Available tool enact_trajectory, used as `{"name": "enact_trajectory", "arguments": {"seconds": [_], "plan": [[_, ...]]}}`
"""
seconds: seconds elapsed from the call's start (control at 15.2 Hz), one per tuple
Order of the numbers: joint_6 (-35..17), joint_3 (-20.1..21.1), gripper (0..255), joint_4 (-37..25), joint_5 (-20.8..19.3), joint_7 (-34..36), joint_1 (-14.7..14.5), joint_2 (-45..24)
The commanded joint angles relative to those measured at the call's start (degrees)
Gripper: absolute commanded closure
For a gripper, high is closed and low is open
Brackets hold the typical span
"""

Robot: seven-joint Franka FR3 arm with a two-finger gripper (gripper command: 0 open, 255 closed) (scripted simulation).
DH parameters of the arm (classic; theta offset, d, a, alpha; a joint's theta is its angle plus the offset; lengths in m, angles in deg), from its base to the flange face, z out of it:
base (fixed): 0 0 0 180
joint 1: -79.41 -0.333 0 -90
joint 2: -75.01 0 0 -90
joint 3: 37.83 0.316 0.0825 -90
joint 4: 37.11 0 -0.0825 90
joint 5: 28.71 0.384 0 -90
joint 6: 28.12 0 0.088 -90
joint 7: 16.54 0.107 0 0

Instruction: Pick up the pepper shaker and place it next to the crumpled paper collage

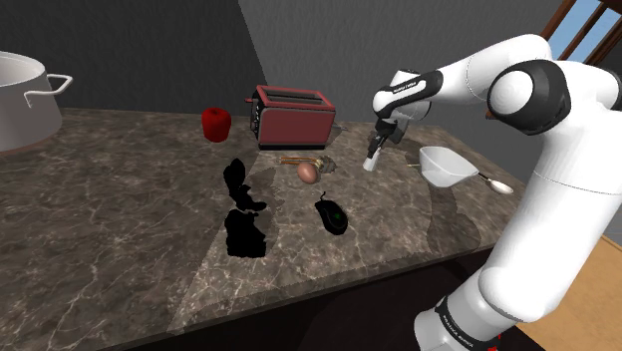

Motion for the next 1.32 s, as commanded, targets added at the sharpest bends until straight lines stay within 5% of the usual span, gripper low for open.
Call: {"name": "enact_trajectory", "arguments": {"seconds": [0.0, 0.07, 0.13, 0.73, 1.25], "plan": [[0.0, 0.0, 0, 0.0, 0.0, 0.0, 0.0, 0.0], [0.0, 0.0, 0, 0.0, 0.0, 0.0, 0.0, 0.0], [0.0, 0.0, 255, 0.0, 0.0, 0.0, 0.0, 0.0], [0.0, 0.0, 255, 0.0, 0.0, 0.0, 0.0, 0.0], [5.4, -0.5, 255, -2.6, -1.3, 0.6, -0.4, 3.0]]}}
